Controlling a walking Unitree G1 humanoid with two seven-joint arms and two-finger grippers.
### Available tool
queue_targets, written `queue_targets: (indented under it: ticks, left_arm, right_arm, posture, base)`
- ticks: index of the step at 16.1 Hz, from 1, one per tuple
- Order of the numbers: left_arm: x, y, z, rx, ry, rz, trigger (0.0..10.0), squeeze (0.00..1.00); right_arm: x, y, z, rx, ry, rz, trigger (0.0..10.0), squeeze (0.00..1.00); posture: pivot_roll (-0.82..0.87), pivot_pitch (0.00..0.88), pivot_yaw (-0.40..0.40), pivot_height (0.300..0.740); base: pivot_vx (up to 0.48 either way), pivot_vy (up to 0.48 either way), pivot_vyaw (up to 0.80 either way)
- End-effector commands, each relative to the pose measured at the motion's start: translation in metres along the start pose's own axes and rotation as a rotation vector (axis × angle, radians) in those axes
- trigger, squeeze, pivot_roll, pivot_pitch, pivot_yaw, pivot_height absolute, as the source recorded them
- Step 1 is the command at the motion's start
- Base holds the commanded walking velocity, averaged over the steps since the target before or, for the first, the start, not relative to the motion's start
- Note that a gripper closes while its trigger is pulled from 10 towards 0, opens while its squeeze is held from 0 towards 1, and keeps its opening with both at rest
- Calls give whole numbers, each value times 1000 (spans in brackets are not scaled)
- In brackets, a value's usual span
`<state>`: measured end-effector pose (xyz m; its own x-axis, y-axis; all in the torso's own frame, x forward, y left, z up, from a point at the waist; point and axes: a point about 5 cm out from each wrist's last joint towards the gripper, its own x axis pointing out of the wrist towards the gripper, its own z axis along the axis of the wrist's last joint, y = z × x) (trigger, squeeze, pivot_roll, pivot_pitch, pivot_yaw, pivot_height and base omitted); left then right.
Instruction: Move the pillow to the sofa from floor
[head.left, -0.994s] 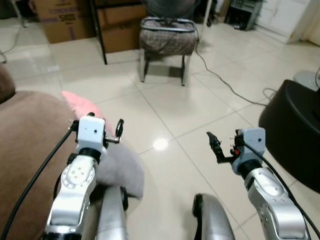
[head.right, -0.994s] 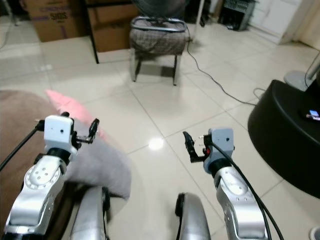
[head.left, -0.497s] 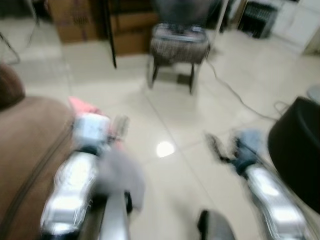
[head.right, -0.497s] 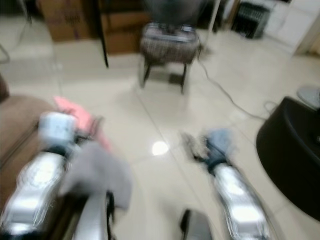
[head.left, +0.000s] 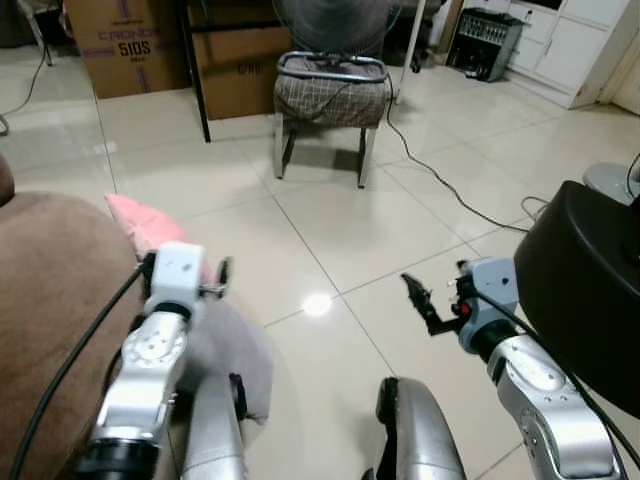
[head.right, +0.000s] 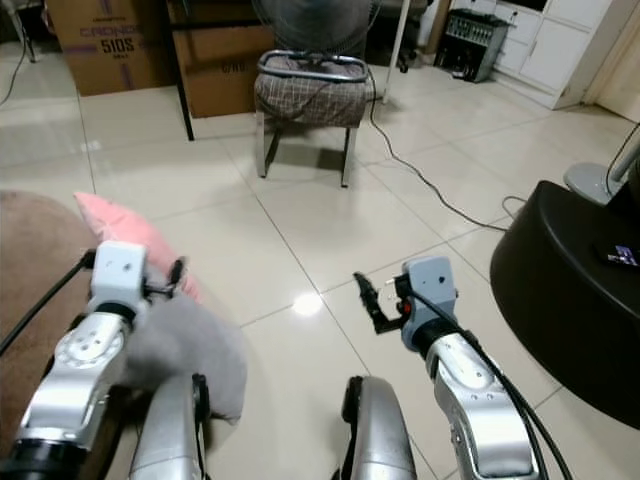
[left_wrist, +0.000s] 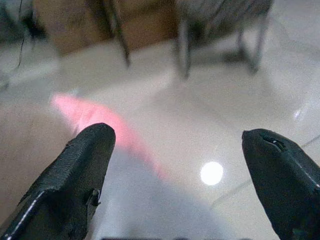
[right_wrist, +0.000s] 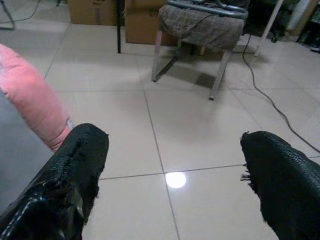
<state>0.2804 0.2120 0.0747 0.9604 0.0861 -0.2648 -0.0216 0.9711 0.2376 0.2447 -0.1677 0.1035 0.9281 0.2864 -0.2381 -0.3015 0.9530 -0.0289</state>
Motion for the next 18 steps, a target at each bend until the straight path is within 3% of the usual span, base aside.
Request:
queue_targets:
  ticks: [1, 2, 4, 7, 11, 13, 16, 18]
  left_arm:
    - [12, 3, -2, 11, 44, 5, 10000, 220]
    - [20, 7, -12, 35, 111, 0, 10000, 0]
    - [28, 16, -26, 50, 183, 43, 10000, 0]
    - [30, 39, -47, 8, 293, 154, 10000, 0]
    - [26, 47, -66, 24, 365, 164, 10000, 0]
    - [22, 45, -76, -49, 385, 122, 10000, 0]
    - [18, 49, -83, 28, 408, 149, 10000, 0]
    - [14, 66, -83, 84, 400, 251, 10000, 0]
  right_arm:
    - [2, 6, 7, -7, -3, 88, 10000, 0]
    - [6, 11, 10, -37, 3, 175, 10000, 0]
    - [11, 15, 16, -73, -2, 234, 10000, 0]
    - [16, 24, 28, -85, -16, 325, 10000, 0]
    - [15, 25, 33, -150, 19, 386, 10000, 0]
    - [10, 25, 36, -180, 30, 429, 10000, 0]
    - [4, 21, 41, -219, 57, 461, 10000, 0]
    - [0, 20, 43, -251, 75, 495, 10000, 0]
  posture:
    - [20, 0, -60, 522]
    - [18, 0, -59, 522]
    - [9, 0, -56, 522]
    - [-19, 0, -62, 502]
    - [-68, 0, -88, 472]
    - [-102, 26, -101, 472]
    - [-154, 81, -125, 472]
    - [-183, 117, -142, 472]
  base:
    - [0, 0, 0]
    - [0, 0, 0]
    - [0, 0, 0]
    - [0, 0, 0]
    - [0, 0, 0]
    - [0, 0, 0]
    - [0, 0, 0]
    - [0, 0, 0]
